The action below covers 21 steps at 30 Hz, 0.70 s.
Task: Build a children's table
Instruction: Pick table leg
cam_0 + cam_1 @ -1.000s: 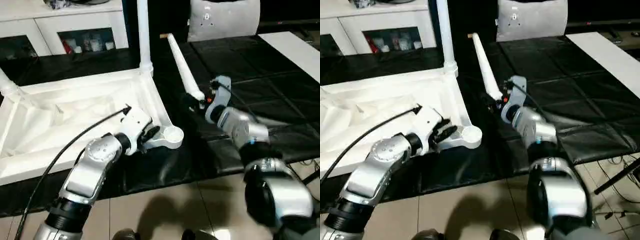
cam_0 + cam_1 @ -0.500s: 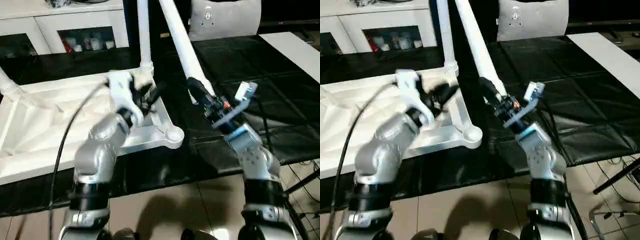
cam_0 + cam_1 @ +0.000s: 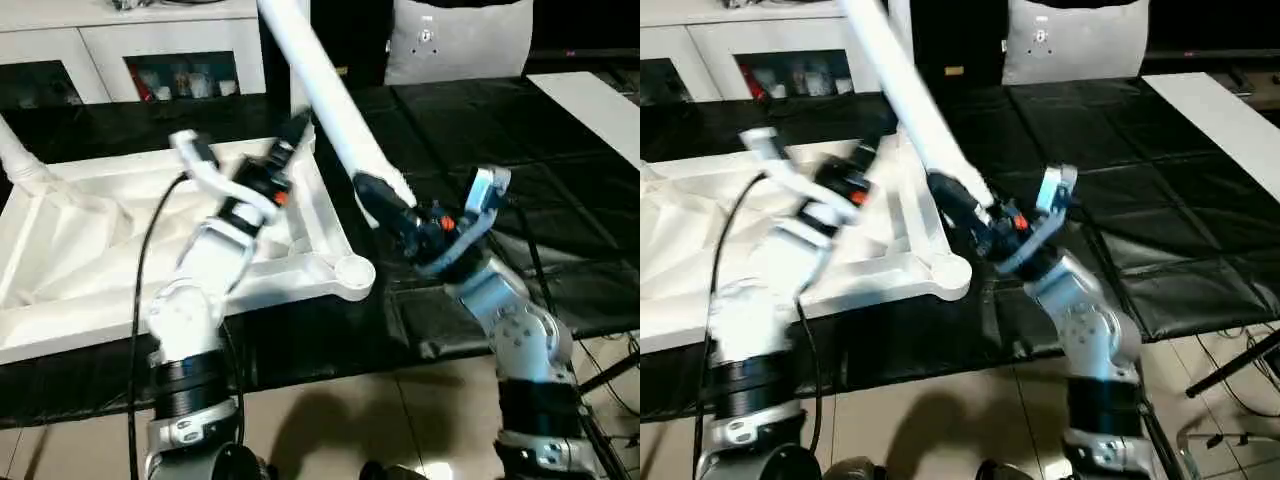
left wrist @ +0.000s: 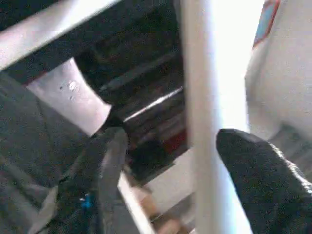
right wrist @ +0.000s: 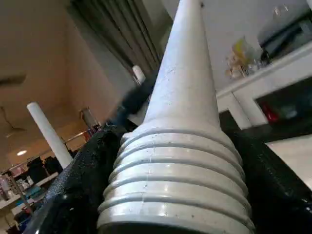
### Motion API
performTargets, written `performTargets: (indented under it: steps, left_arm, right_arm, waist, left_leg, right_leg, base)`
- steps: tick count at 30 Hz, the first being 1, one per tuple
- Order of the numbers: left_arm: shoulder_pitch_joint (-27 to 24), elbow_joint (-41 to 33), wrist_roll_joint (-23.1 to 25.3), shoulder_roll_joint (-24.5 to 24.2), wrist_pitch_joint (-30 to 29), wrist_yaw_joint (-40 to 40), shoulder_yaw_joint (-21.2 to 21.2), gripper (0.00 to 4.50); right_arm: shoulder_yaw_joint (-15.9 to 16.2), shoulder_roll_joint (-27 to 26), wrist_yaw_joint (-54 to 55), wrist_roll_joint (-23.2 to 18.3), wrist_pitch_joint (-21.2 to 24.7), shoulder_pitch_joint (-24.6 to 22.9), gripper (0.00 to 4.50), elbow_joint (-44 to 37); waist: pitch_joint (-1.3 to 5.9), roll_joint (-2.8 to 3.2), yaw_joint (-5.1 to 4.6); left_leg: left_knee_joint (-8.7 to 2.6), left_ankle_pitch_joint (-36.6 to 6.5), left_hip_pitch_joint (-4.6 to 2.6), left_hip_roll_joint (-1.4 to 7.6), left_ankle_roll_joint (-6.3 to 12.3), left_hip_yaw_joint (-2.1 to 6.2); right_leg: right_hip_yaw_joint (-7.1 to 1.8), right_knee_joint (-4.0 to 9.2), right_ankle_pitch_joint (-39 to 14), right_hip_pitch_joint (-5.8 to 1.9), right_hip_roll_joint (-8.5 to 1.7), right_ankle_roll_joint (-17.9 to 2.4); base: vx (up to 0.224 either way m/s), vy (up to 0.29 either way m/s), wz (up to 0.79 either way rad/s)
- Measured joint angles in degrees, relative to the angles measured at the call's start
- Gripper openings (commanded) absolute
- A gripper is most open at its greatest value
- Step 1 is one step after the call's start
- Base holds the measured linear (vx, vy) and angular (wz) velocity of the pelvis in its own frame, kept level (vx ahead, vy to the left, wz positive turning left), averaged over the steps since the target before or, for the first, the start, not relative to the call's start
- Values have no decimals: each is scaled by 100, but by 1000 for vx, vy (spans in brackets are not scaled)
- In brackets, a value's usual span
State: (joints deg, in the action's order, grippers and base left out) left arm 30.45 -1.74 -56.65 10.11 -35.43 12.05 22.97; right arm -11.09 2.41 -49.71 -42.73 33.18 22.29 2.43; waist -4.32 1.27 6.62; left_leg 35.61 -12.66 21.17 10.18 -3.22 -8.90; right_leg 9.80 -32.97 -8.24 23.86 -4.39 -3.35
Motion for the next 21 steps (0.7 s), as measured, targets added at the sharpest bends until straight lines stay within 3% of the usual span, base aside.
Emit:
performTargets:
  steps: [7, 11, 16, 21]
  left_arm:
    - [1, 17, -645, 1, -145, -121, 133, 431]
    - [5, 79, -739, -4, -204, -247, 67, 449]
    - [7, 95, -694, -9, -187, -239, -75, 450]
    - [10, 95, -675, -17, -147, -231, -139, 393]
  right_arm:
    - [52, 72, 18, -1, 0, 6, 295, -2]
    - [309, 304, -89, 101, 16, -2, 295, -6]
    - [658, 559, -202, 490, 0, -37, 295, 21]
    - [834, 671, -230, 719, -208, -28, 292, 119]
  waist:
    - [0, -1, 5]
    - [1, -2, 2]
    - [1, -1, 3]
    - [1, -1, 8]
  left_leg:
    - [0, -1, 1, -2, 0, 9]
    - [-1, -1, 6, -3, 0, 12]
    - [-1, -1, 9, -3, 0, 16]
    - [-1, -1, 9, -3, 0, 19]
  right_leg:
    - [7, 18, 5, -12, 0, 11]
    - [10, 30, 11, -17, 0, 19]
    - [13, 34, 11, -17, 0, 21]
    - [16, 34, 12, -20, 0, 22]
  base:
    - [0, 0, 0]
    - [0, 0, 0]
    - [0, 0, 0]
    - [0, 0, 0]
